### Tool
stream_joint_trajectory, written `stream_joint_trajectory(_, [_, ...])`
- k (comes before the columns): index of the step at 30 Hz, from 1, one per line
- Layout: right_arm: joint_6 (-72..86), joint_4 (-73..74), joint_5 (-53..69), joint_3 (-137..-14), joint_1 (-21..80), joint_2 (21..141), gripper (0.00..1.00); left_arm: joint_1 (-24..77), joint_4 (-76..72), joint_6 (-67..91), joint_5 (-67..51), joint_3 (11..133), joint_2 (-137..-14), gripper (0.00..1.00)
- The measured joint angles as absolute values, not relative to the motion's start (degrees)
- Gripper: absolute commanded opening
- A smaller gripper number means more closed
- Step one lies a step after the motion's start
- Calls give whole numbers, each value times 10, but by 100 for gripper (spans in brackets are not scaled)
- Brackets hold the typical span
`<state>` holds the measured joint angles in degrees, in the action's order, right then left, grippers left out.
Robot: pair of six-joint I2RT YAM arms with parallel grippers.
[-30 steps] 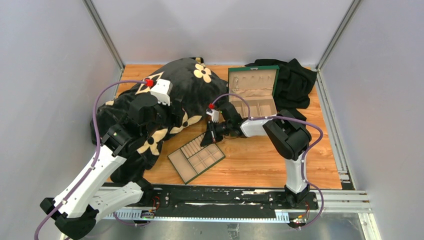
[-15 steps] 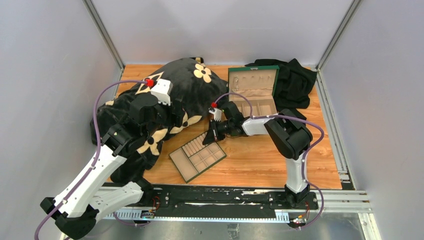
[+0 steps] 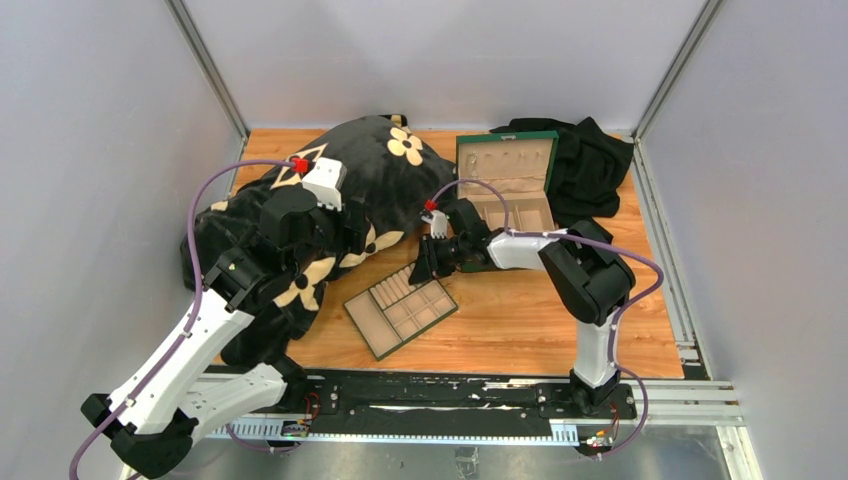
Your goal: Organize the mixed jewelry
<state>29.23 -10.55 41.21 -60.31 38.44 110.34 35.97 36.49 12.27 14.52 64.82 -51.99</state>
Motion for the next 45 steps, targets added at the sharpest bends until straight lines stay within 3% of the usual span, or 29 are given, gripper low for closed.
stream_joint_trajectory(10, [269,-72,368,-603,384,1073,31,360,365,124,141,648,-520,78])
stream_joint_trajectory(19, [243,-44,337,-605,386,1052,13,360,365,124,139,648,-520,78])
stream_joint_trajectory(24, [237,-37,331,-620,391,1052,9,360,364,124,139,648,-520,78])
stream_joint_trajectory(28, [230,-31,330,-632,399,1053,0,360,365,124,139,648,-520,78])
stream_joint_trajectory(45, [216,-17,329,-633,410,1070,0,360,365,125,139,648,-520,78])
